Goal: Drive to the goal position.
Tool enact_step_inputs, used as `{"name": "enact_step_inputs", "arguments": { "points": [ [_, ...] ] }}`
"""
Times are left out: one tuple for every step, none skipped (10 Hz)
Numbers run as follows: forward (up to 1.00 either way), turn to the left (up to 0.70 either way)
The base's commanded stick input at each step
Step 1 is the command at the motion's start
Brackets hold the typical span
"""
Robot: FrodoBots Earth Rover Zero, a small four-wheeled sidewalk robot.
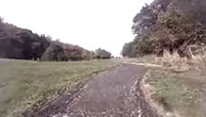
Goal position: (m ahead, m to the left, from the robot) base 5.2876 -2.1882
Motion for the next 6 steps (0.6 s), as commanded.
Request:
{"name": "enact_step_inputs", "arguments": {
  "points": [
    [1.00,0.00],
    [1.00,0.00],
    [1.00,0.00],
    [1.00,0.00],
    [1.00,-0.18],
    [1.00,-0.40]
  ]
}}
